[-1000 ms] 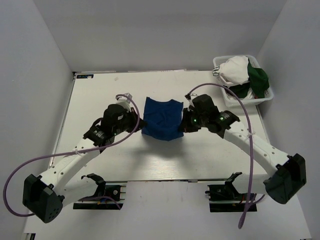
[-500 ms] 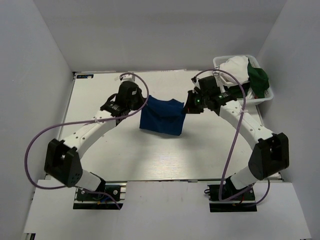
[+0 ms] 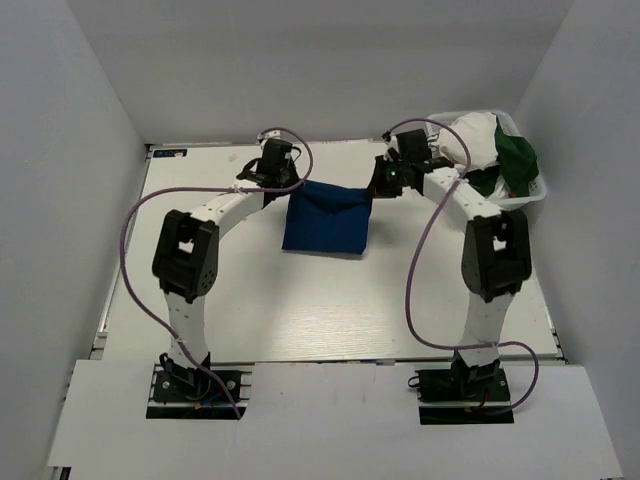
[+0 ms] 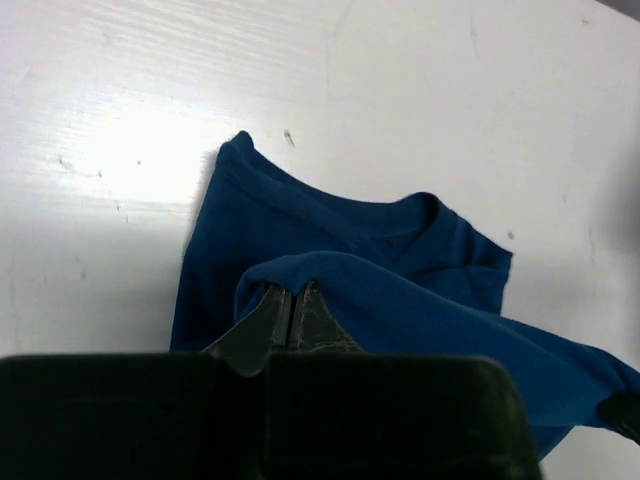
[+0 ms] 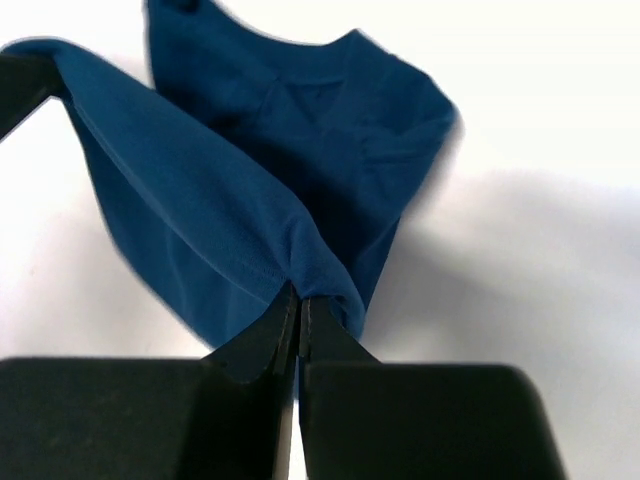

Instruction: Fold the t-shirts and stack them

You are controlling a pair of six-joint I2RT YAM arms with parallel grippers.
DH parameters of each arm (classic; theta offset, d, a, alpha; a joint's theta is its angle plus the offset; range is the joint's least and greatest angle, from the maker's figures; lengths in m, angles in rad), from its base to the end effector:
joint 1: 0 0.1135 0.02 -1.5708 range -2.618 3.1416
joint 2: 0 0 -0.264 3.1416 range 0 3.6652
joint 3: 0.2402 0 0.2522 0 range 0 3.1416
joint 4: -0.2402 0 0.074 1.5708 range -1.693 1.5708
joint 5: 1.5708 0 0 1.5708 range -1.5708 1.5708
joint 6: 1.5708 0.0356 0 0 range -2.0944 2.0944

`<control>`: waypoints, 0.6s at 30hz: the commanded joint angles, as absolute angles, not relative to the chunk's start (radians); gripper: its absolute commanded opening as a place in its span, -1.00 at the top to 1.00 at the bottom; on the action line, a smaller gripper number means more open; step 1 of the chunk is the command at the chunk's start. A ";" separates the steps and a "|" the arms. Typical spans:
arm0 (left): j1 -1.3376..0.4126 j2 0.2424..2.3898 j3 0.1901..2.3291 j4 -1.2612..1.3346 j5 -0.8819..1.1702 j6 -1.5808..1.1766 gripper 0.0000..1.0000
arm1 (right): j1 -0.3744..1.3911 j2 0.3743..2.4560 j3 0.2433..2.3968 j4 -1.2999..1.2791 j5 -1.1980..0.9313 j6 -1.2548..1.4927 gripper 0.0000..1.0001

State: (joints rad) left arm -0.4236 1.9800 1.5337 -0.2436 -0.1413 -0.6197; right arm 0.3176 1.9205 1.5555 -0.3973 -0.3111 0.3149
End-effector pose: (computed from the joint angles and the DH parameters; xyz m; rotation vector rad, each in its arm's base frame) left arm 0.4179 -0.1829 0.2346 -0.2991 2.2636 -0.3960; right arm 0.4134 0.1474 0.2556 -0.1630 2.3812 0.6718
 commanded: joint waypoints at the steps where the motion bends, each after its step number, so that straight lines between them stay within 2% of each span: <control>1: -0.387 2.083 1.708 -0.251 -0.131 -0.606 1.00 | 0.288 2.069 1.716 -0.365 -0.325 0.250 1.00; 2: -0.377 2.156 1.739 -0.262 -0.130 -0.606 1.00 | 0.284 2.150 1.736 -0.365 -0.330 0.244 1.00; 3: -0.377 2.189 1.799 -0.291 -0.108 -0.606 1.00 | 0.282 2.175 1.784 -0.367 -0.342 0.214 0.49; 4: -0.377 2.216 1.825 -0.291 -0.107 -0.606 0.71 | 0.285 2.195 1.816 -0.359 -0.356 0.201 0.22; 5: -0.365 2.238 1.845 -0.305 -0.097 -0.606 0.30 | 0.285 2.224 1.859 -0.360 -0.330 0.198 -0.04; 6: -0.365 2.253 1.880 -0.316 -0.083 -0.606 -0.21 | 0.285 2.241 1.888 -0.373 -0.325 0.178 -0.26; 7: -0.356 2.253 1.881 -0.327 -0.068 -0.606 -0.57 | 0.288 2.246 1.910 -0.386 -0.301 0.172 -0.54; 8: -0.356 2.244 1.881 -0.318 -0.067 -0.606 -0.99 | 0.288 2.235 1.942 -0.393 -0.281 0.170 -0.58; 9: -0.356 2.224 1.831 -0.296 -0.067 -0.606 -1.00 | 0.291 2.223 1.942 -0.402 -0.264 0.158 -0.79; 14: -0.356 2.106 1.683 -0.183 -0.067 -0.606 -1.00 | 0.302 2.060 1.772 -0.321 -0.265 0.167 -0.80; 18: -0.356 2.094 1.672 -0.206 -0.048 -0.586 -1.00 | 0.321 2.007 1.669 -0.285 -0.256 0.189 -0.80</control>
State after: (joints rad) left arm -0.3523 2.1941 1.6760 -0.2401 -0.0776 -0.6048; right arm 0.3042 2.0689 1.7195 -0.3477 -0.2638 0.1909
